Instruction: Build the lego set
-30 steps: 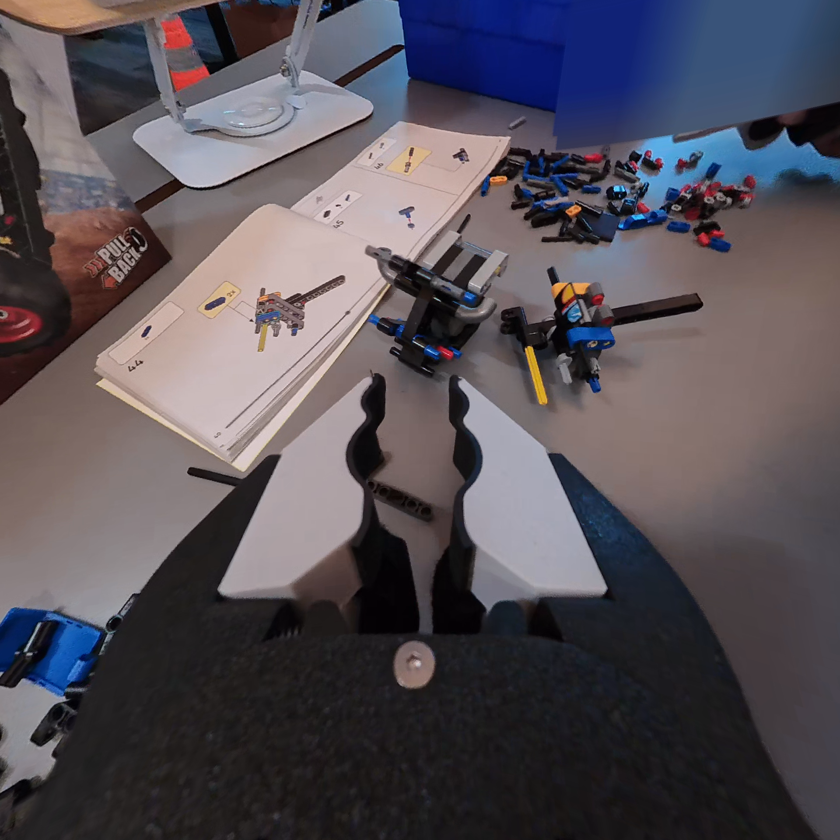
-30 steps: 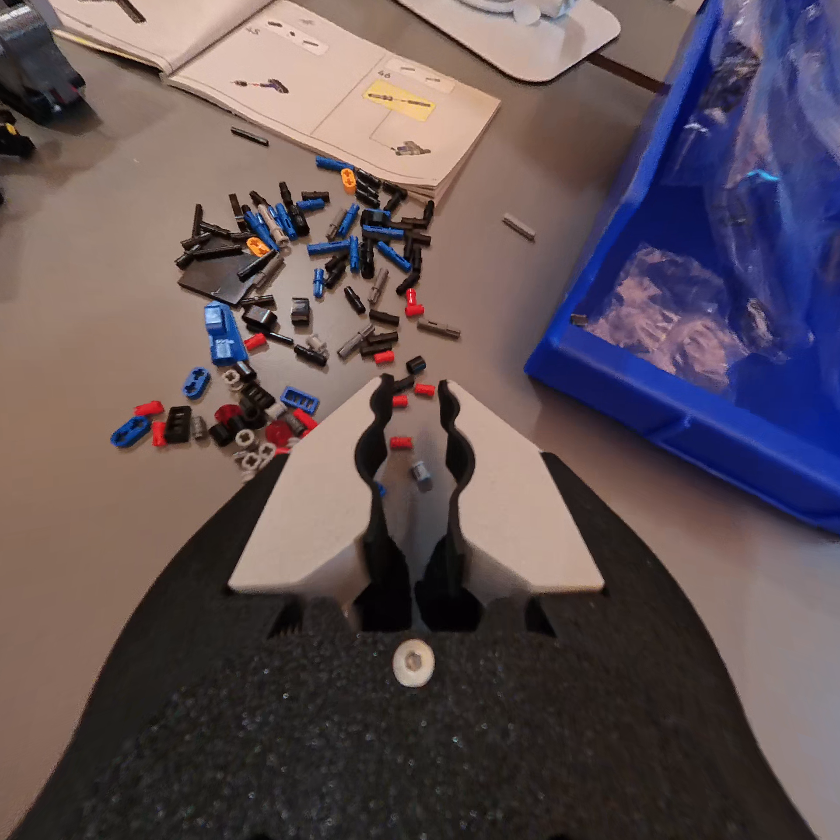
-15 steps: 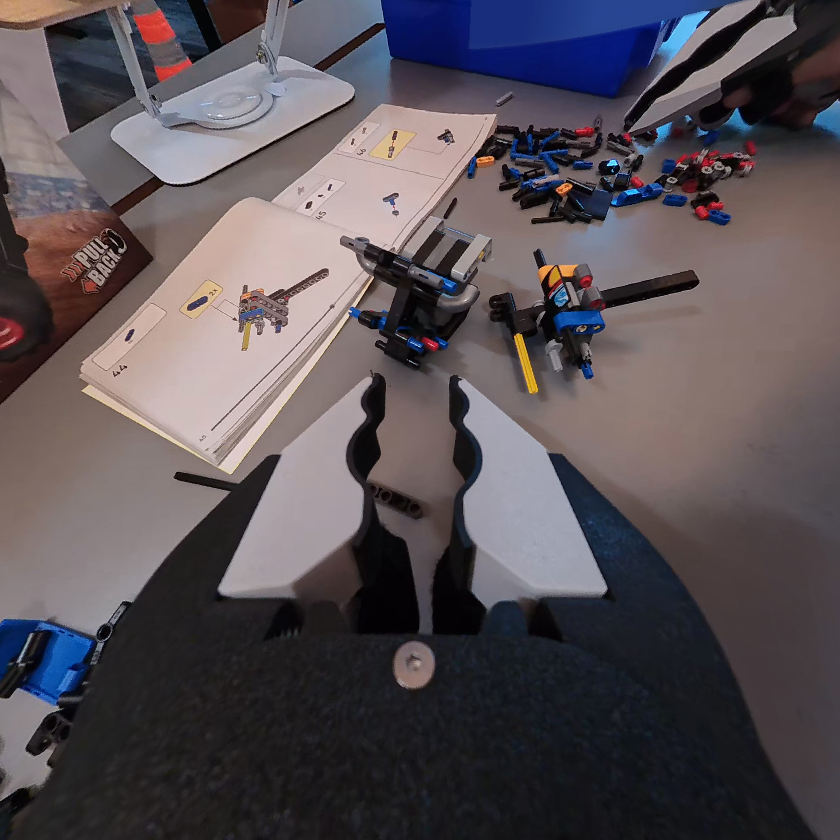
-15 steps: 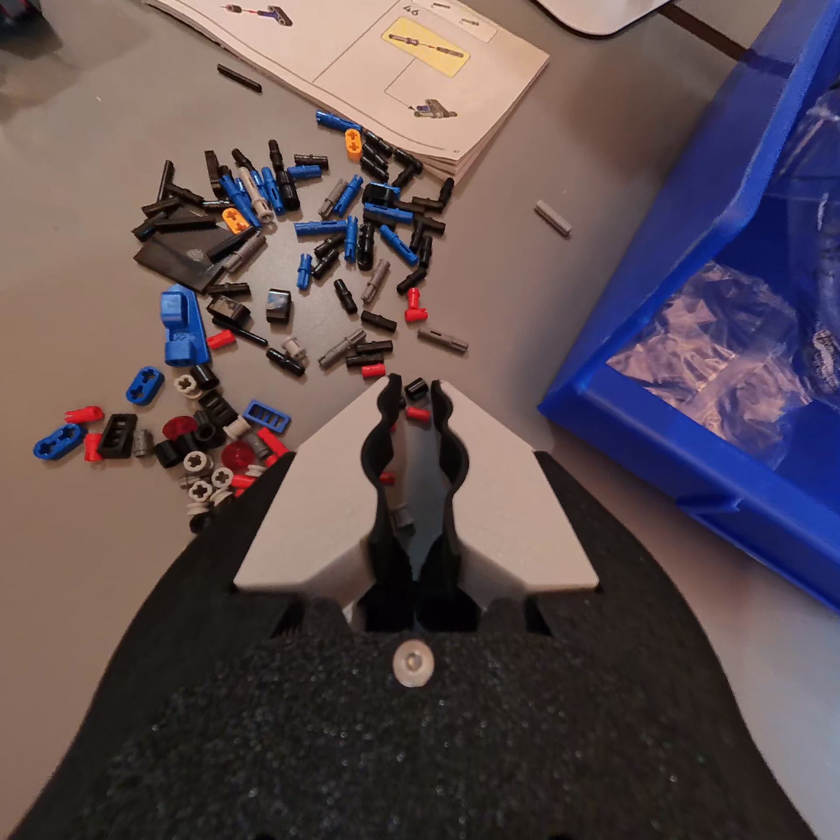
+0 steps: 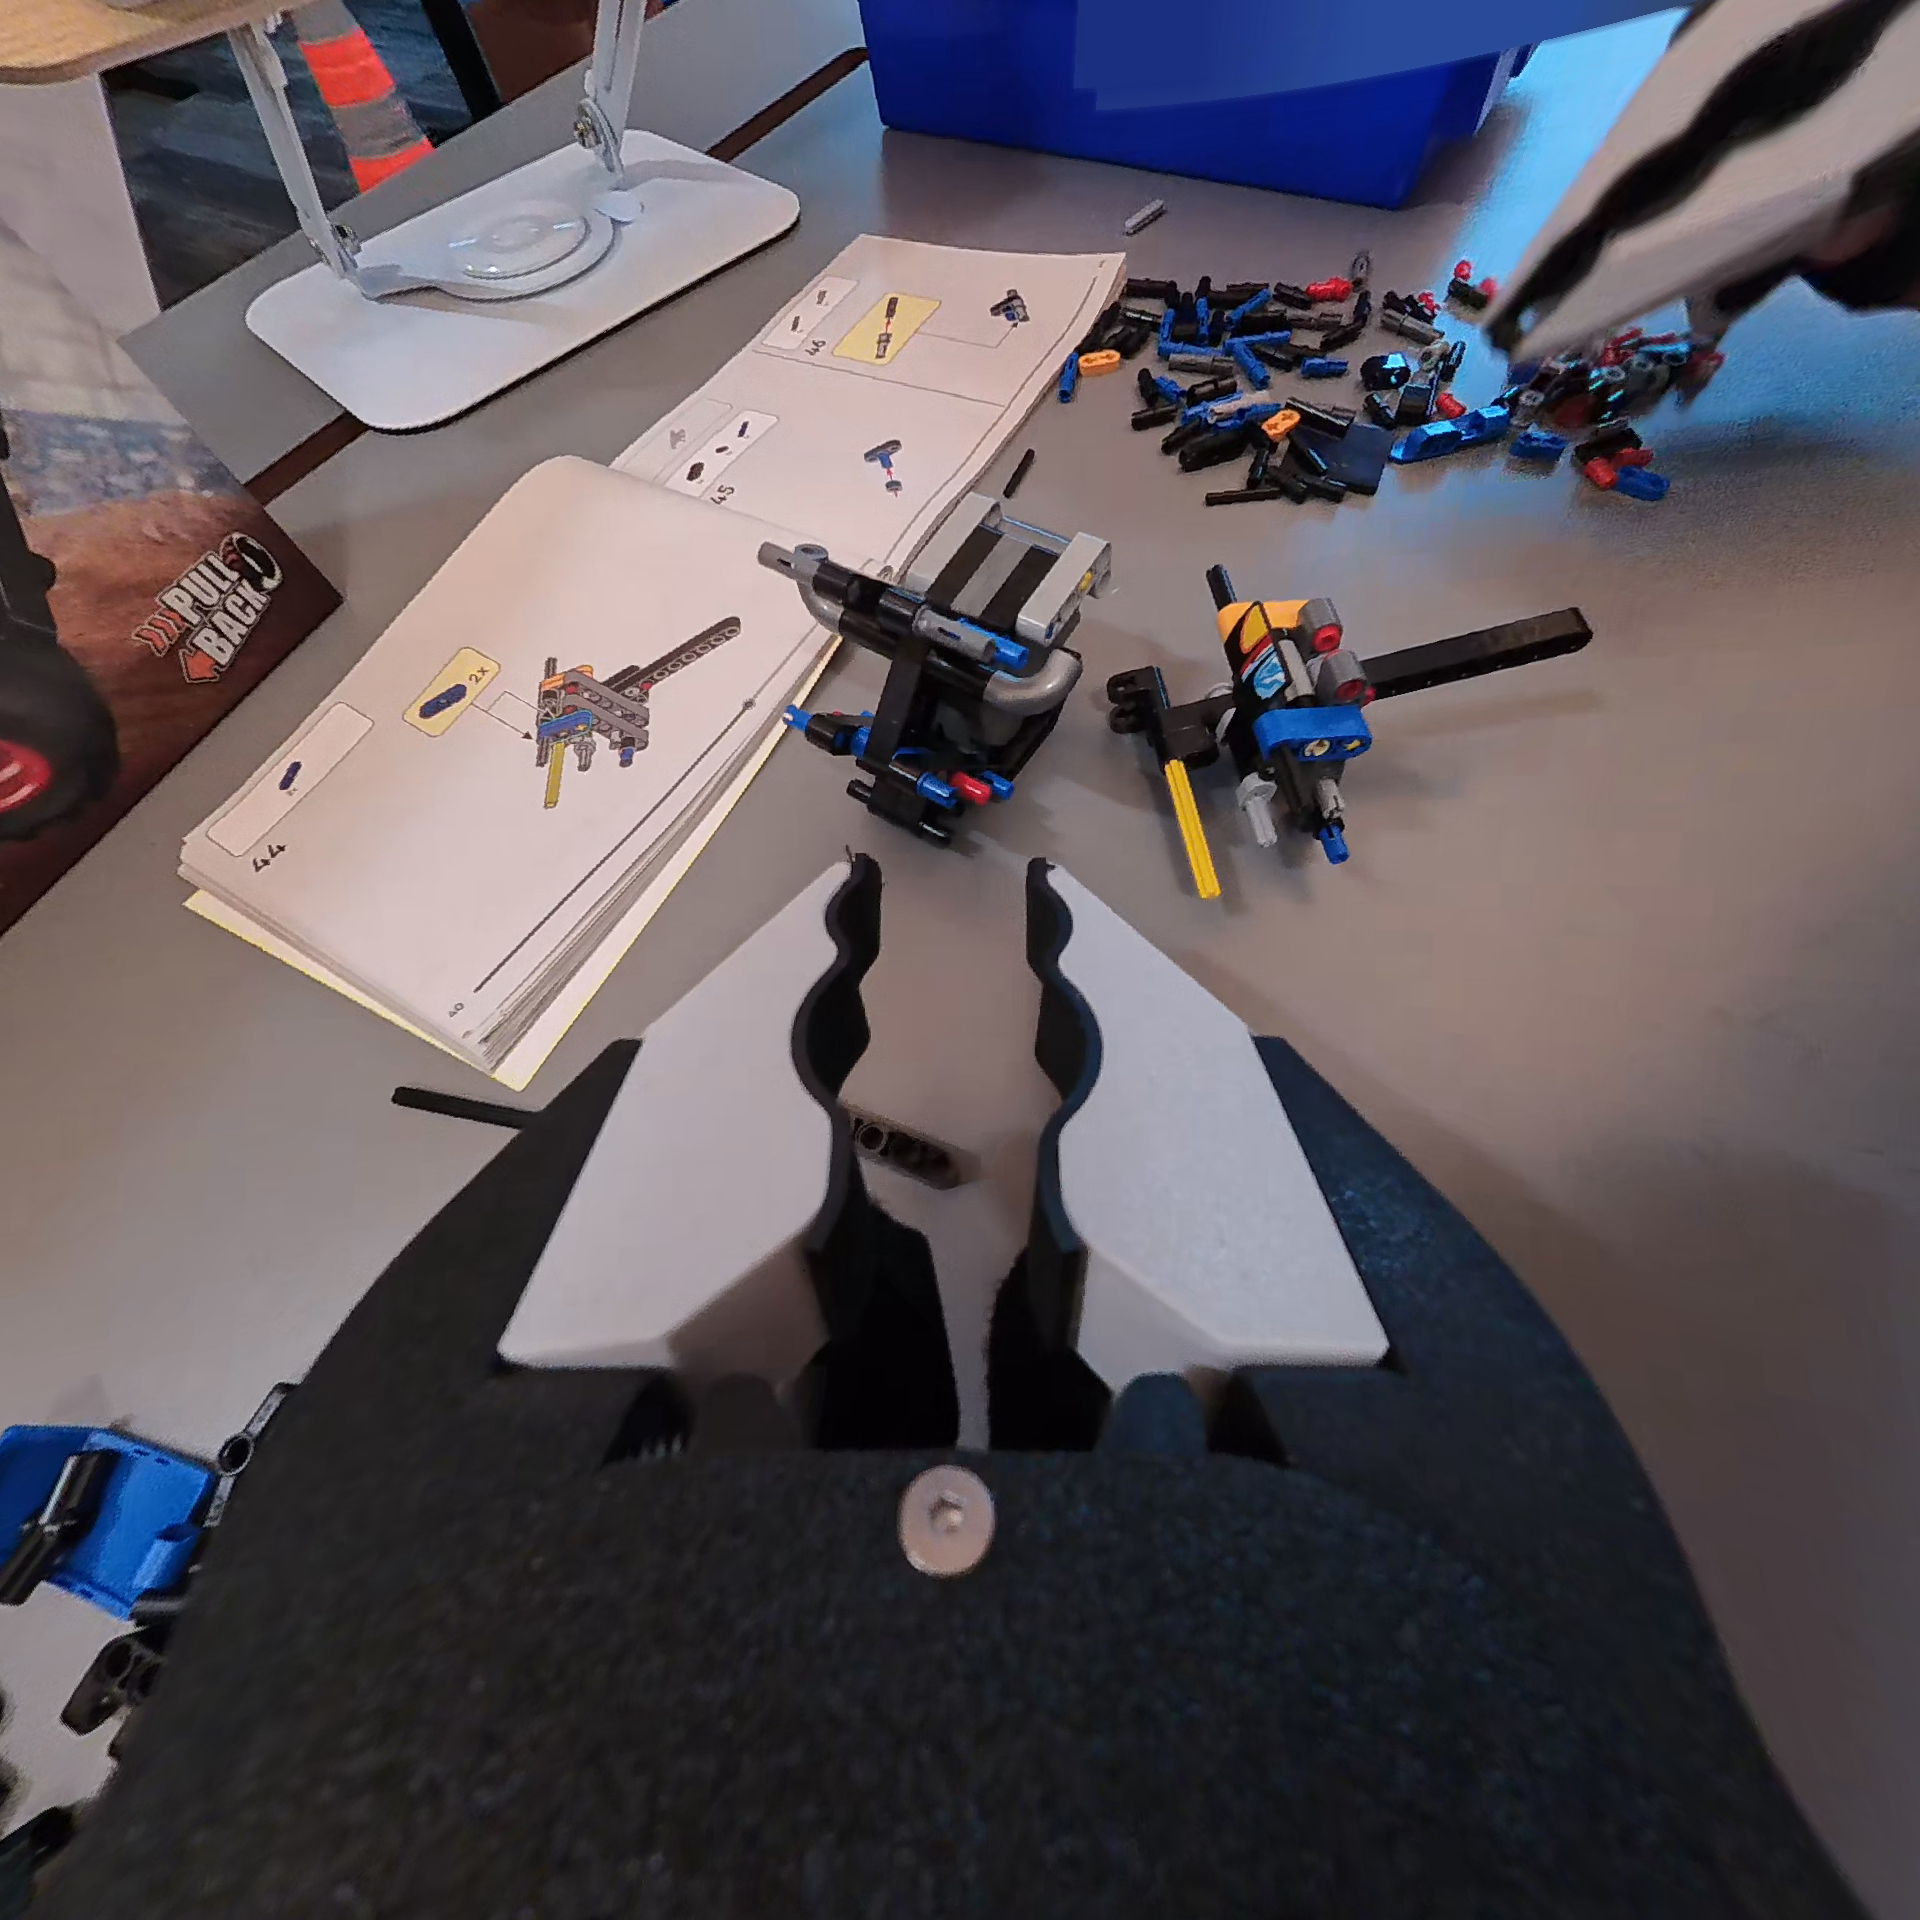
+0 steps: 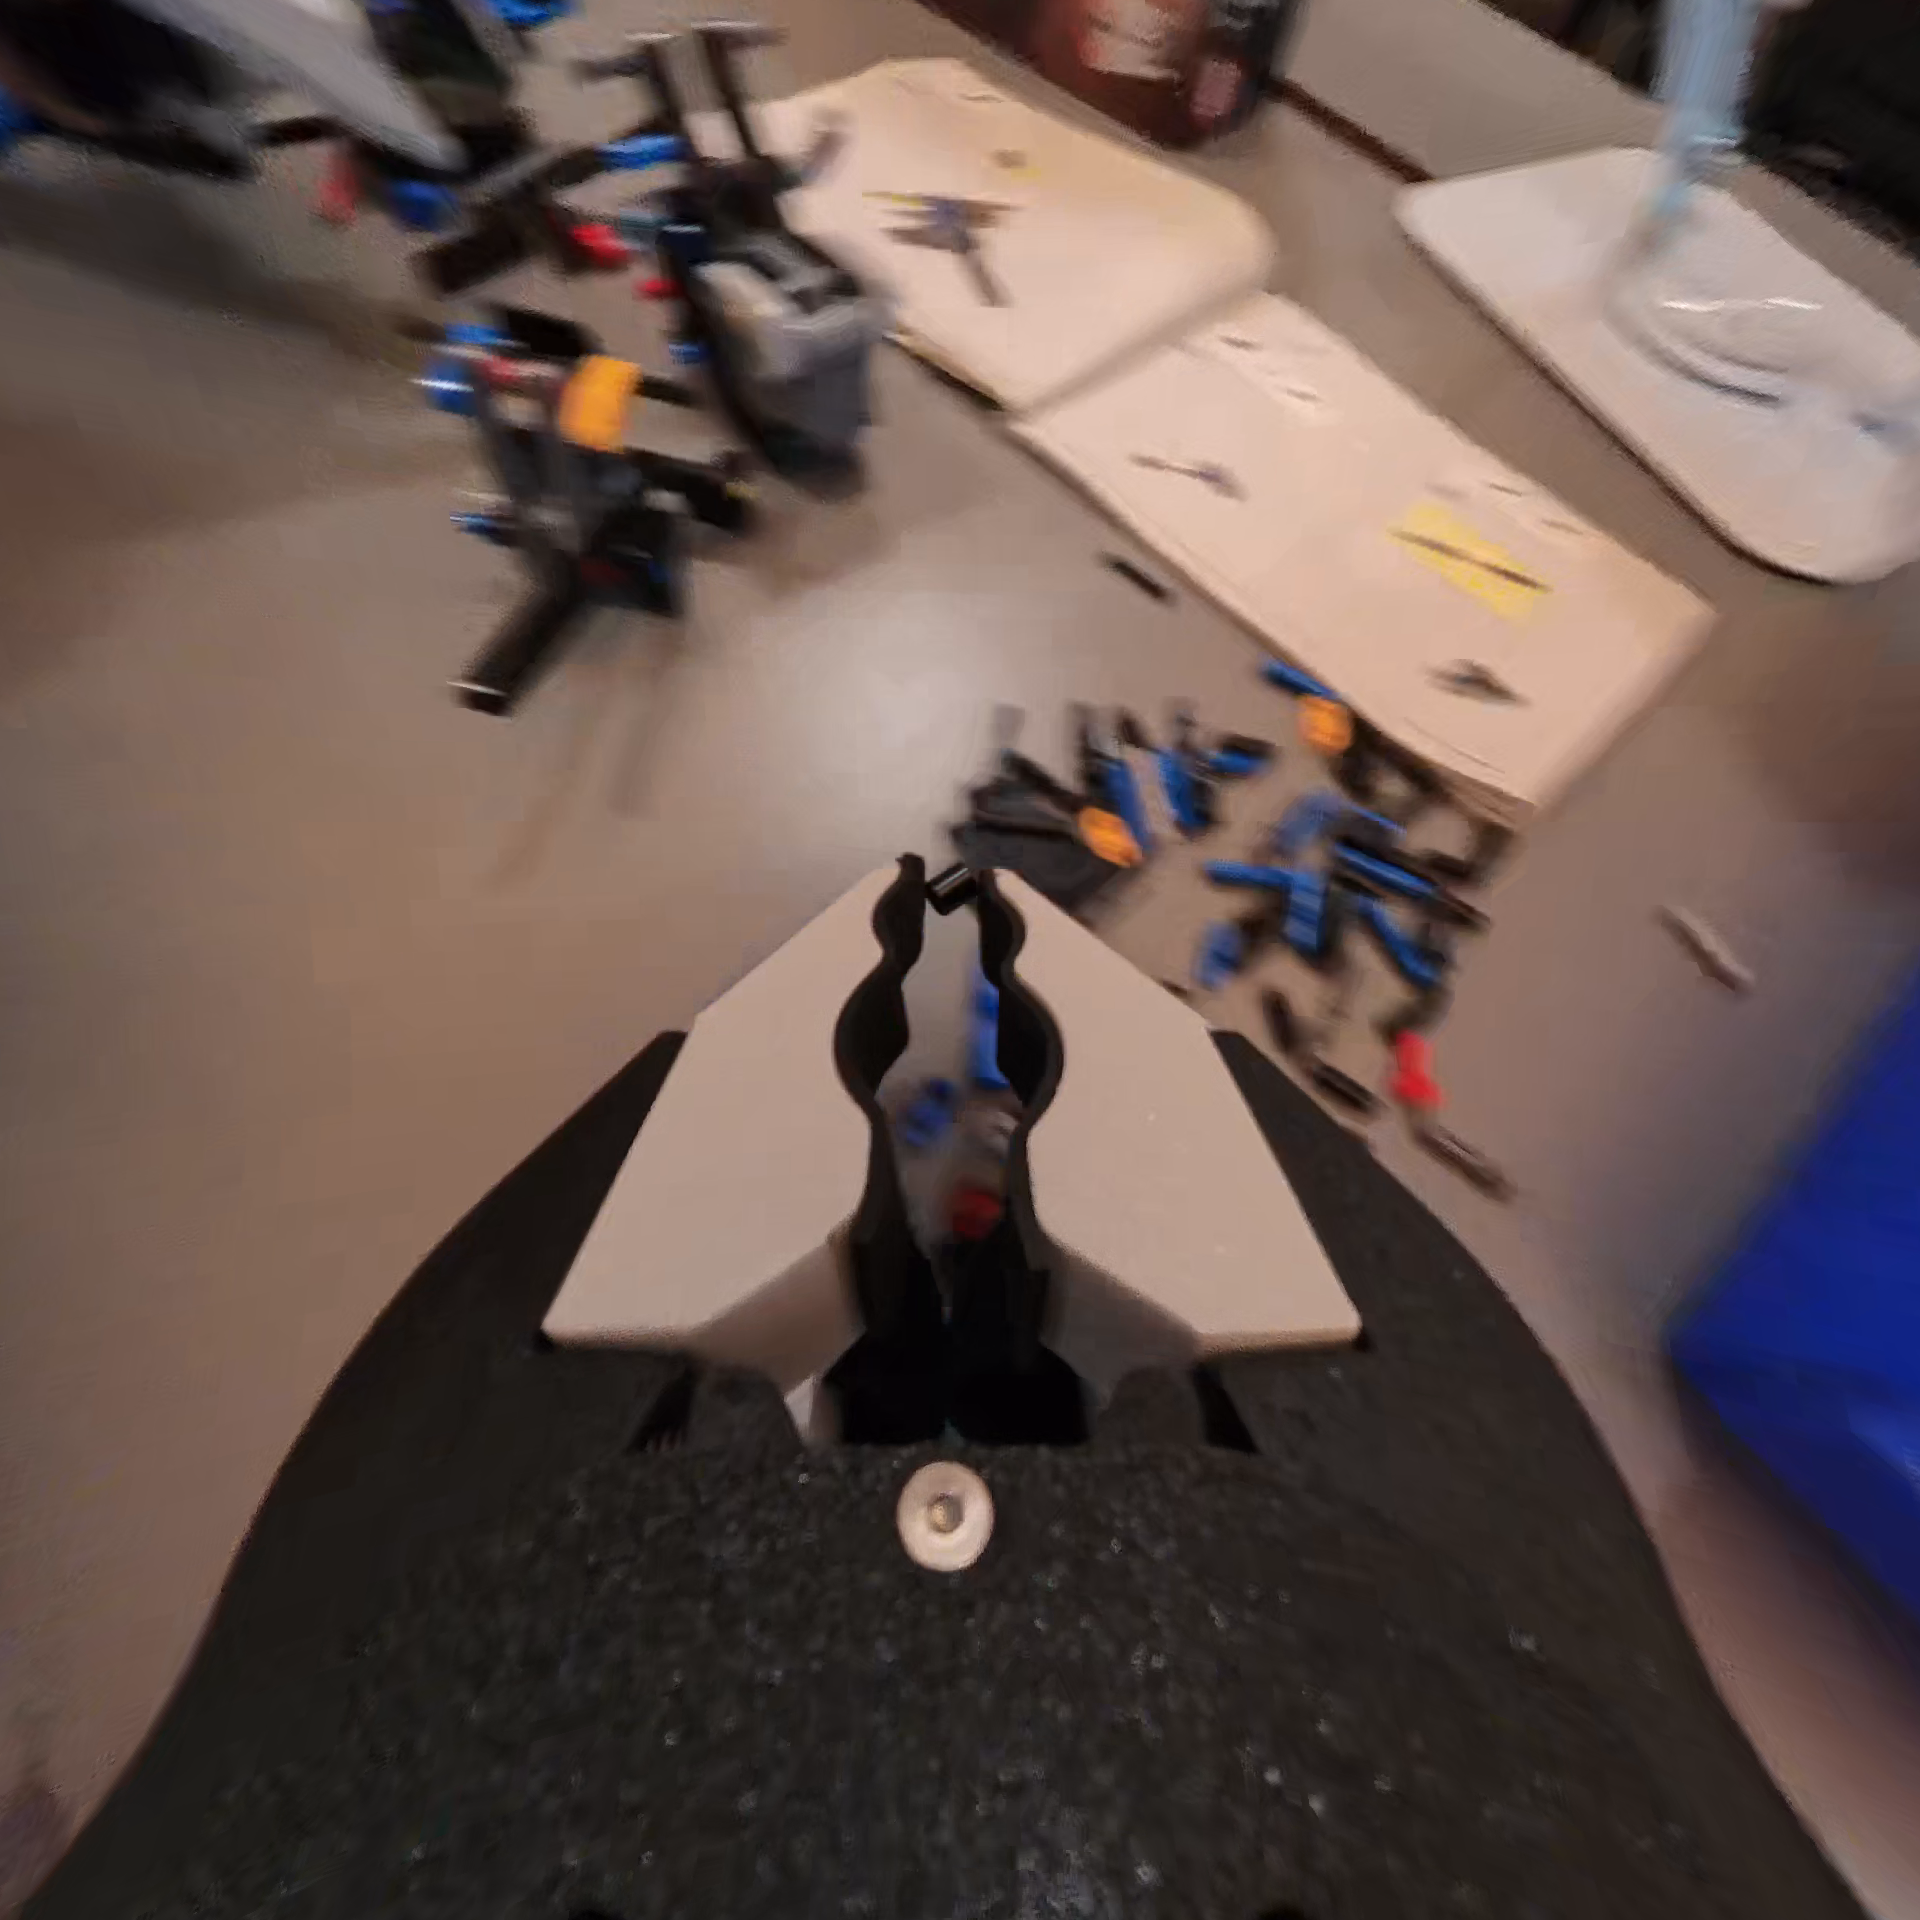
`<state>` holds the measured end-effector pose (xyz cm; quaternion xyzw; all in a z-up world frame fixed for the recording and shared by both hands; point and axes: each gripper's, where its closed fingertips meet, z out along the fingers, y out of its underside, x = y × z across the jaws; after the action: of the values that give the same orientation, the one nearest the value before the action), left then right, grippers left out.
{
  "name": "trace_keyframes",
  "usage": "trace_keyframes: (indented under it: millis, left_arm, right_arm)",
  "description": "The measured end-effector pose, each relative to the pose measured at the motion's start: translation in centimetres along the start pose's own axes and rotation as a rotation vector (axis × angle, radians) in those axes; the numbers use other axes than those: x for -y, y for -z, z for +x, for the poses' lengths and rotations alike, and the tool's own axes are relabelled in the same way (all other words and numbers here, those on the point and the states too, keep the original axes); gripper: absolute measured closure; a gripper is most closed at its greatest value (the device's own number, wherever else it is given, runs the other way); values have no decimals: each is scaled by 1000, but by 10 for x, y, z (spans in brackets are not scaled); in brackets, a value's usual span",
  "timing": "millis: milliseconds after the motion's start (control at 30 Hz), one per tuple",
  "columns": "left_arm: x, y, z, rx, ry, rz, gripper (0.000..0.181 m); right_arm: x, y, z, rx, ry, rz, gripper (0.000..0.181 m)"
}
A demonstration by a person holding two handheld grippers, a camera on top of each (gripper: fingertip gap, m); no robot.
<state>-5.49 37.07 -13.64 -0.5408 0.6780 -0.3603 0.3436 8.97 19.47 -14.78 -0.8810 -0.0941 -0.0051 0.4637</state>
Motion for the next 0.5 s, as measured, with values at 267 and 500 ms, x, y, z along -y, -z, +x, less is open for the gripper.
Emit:
trace_keyframes:
  millis: [267, 500]
  left_arm:
    - [3, 1, 7, -8, -25, 5, 155]
    - [5, 3, 11, -8, -44, 7, 155]
  right_arm:
    - [13, -43, -70, 125, 69, -94, 172]
    - [4, -39, -117, 239, 139, -114, 172]
